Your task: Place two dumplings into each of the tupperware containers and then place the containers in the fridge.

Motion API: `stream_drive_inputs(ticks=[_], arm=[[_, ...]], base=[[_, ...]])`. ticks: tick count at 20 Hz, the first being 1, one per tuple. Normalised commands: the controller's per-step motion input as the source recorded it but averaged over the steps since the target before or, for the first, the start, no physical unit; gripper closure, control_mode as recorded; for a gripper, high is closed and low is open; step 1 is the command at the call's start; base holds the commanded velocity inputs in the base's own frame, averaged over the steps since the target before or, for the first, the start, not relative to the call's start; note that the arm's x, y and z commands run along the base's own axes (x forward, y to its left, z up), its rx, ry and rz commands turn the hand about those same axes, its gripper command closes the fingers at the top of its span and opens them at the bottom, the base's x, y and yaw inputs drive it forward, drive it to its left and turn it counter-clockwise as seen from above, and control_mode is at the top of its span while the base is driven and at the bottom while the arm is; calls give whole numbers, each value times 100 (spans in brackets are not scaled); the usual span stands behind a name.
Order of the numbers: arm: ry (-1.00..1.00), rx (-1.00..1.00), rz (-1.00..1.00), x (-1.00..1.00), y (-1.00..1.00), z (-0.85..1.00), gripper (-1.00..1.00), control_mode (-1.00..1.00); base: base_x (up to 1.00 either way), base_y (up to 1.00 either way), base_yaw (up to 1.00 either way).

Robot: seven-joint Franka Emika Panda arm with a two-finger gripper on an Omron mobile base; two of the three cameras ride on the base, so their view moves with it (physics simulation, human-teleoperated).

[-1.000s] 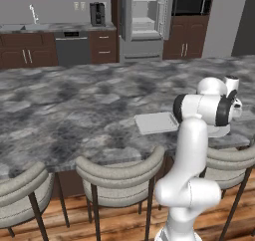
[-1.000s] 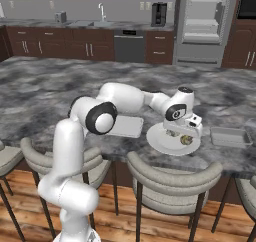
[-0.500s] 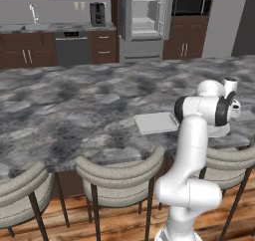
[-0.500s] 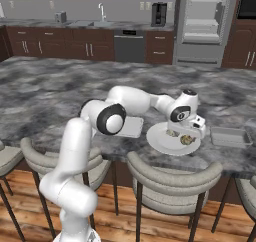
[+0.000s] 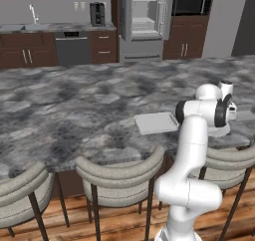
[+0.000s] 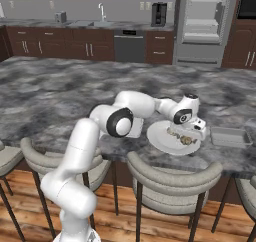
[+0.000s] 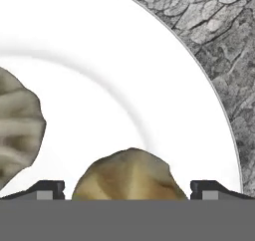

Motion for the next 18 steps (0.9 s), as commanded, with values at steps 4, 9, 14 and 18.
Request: stream_drive_inputs(ticks=[4,9,14,18], arm=[[4,0,0,0,0,-5,-100,-100],[1,0,0,0,0,0,100,-100],[-1,0,0,-20,14,14,100,-100],[-10,-1,3,-38,95,57,100,-100]], base=[[0,0,0],[0,0,0],[0,0,0],[0,0,0]])
